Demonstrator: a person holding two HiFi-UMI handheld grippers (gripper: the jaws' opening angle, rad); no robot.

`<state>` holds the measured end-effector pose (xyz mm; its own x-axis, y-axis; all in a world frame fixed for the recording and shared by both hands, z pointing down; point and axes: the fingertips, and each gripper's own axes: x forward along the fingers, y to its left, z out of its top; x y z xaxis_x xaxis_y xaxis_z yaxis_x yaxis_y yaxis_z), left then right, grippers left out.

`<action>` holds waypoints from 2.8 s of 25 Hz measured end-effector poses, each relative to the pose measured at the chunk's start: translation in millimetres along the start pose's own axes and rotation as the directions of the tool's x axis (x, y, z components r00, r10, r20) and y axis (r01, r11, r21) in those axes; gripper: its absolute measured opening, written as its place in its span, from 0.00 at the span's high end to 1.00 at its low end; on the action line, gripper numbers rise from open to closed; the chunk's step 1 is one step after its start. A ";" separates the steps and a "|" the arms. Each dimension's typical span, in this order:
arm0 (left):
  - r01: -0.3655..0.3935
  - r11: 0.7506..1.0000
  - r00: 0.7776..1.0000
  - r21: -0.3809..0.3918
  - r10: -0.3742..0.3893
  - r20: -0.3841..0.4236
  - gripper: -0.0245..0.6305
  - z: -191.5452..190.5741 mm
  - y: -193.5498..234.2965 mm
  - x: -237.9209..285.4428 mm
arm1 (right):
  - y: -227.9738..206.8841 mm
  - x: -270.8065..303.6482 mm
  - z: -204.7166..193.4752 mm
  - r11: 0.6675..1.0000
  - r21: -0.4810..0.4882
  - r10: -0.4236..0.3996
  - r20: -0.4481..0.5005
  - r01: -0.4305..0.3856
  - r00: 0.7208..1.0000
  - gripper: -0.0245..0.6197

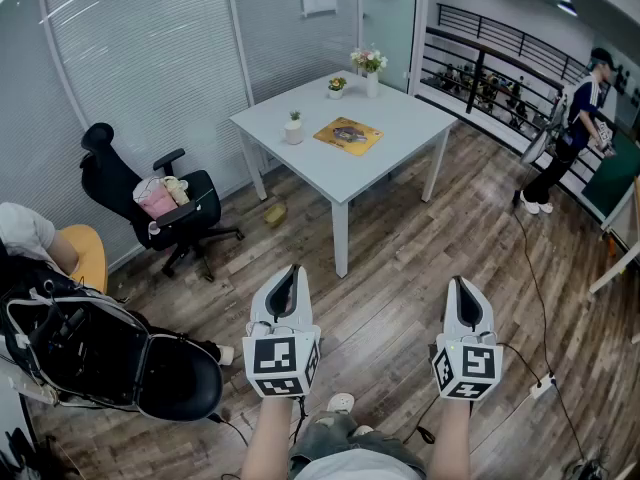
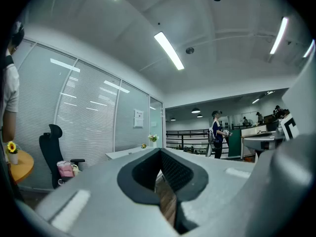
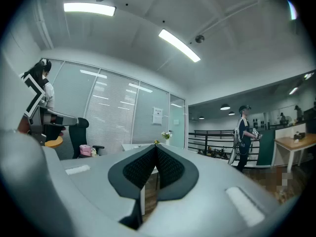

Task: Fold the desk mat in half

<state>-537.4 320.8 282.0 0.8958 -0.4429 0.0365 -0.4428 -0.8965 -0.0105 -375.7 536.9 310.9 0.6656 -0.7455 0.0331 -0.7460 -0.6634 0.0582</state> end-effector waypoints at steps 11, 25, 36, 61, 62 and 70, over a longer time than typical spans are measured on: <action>0.009 1.000 1.000 0.000 -0.009 -0.008 0.96 -2.4 11.2 14.2 | 5.7 15.7 -0.7 1.000 0.001 -0.005 -0.002 0.005 1.000 0.93; 0.034 0.999 0.999 0.018 -0.034 0.017 0.65 -2.7 47.9 76.6 | -0.4 73.0 3.4 0.999 0.031 -0.035 0.058 0.033 0.998 0.70; 0.018 1.000 1.000 0.024 -0.018 -0.001 0.43 -12.1 61.0 116.7 | -3.8 110.4 -6.4 0.999 0.032 -0.010 0.038 0.009 0.999 0.43; -0.134 0.990 0.991 0.043 0.134 -0.012 0.43 -1.4 7.3 340.5 | -145.0 343.4 -1.8 0.986 0.025 0.164 0.048 -0.165 0.985 0.43; -0.140 0.989 0.990 0.042 0.140 -0.010 0.43 -0.6 4.3 349.9 | -151.3 352.8 -0.5 0.985 0.023 0.171 0.051 -0.172 0.984 0.43; -0.138 0.989 0.989 0.051 0.140 -0.040 0.43 -8.2 -23.6 407.2 | -187.3 403.5 -7.1 0.979 0.032 0.202 0.042 -0.204 0.978 0.44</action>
<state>-162.5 161.6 305.3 0.8226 -0.5637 0.0749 -0.5600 -0.8259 -0.0660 32.8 360.8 320.4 0.4995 -0.8663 0.0021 -0.8662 -0.4993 0.0185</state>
